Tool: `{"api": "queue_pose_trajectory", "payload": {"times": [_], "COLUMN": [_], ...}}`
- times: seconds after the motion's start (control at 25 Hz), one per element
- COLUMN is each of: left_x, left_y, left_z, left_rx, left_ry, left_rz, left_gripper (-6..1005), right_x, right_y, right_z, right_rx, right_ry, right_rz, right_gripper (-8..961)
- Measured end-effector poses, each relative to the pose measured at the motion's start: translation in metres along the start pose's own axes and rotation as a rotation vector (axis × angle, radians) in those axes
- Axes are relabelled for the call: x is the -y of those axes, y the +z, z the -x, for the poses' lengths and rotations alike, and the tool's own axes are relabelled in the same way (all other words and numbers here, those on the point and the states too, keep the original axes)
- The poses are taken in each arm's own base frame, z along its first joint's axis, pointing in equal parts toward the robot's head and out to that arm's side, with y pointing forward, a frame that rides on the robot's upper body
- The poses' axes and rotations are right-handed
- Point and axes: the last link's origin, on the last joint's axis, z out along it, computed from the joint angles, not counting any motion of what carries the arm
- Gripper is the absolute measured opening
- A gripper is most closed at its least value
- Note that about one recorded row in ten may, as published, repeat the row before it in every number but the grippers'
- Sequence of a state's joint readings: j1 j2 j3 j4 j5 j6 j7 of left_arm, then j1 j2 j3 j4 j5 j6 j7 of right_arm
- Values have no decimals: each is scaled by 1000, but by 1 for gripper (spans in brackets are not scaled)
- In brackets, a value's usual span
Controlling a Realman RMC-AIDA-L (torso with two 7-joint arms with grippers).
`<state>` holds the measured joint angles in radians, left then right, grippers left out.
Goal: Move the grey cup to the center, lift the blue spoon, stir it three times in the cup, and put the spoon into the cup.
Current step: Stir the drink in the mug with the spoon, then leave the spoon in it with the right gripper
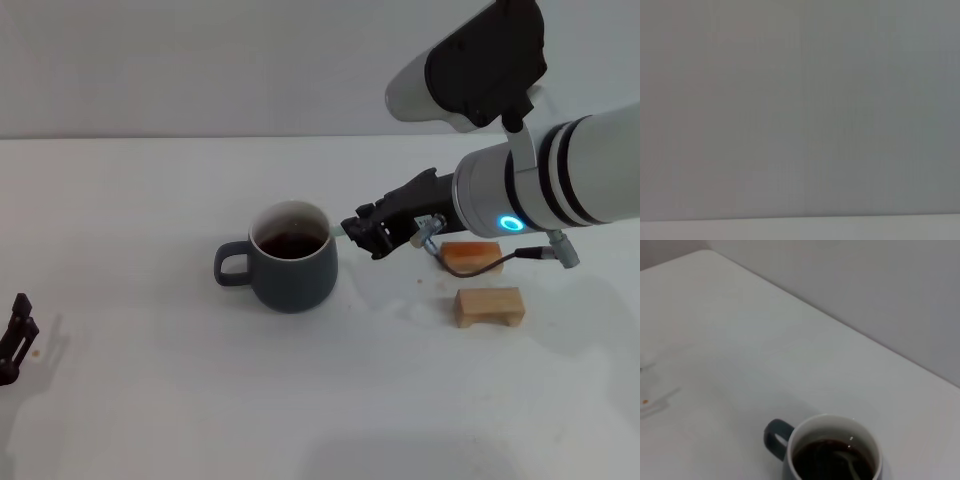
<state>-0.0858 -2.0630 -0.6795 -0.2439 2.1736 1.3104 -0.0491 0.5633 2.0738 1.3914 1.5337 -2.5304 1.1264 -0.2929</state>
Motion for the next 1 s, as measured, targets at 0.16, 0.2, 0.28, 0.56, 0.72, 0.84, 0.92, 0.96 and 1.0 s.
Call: {"api": "queue_pose_trajectory", "payload": {"times": [0.16, 0.2, 0.28, 0.56, 0.72, 0.84, 0.92, 0.96, 1.0], "left_x": [0, 0, 0, 0, 1, 1, 2, 2, 2], "left_y": [-1, -1, -2, -3, -4, -4, -4, -3, -3], "left_z": [0, 0, 1, 1, 1, 1, 1, 1, 1], "left_rx": [1, 2, 2, 2, 3, 3, 3, 3, 3], "left_ry": [0, 0, 0, 1, 4, 5, 6, 6, 6], "left_rz": [2, 2, 2, 2, 1, 0, -1, -1, -1], "left_gripper": [858, 858, 858, 858, 858, 858, 858, 858, 858], "right_x": [-6, -7, -12, -23, -25, -25, -24, -23, -22], "right_y": [-3, -3, -4, 1, 6, 9, 12, 14, 15], "right_z": [-2, -2, -3, 2, 7, 10, 12, 13, 13], "right_rx": [-13, -17, -20, -6, 11, 22, 22, 23, 21], "right_ry": [2, 1, -1, -18, -34, -40, -41, -43, -45], "right_rz": [17, 21, 35, 56, 56, 52, 49, 47, 46], "right_gripper": [155, 154, 153, 149, 147, 145, 144, 144, 143]}}
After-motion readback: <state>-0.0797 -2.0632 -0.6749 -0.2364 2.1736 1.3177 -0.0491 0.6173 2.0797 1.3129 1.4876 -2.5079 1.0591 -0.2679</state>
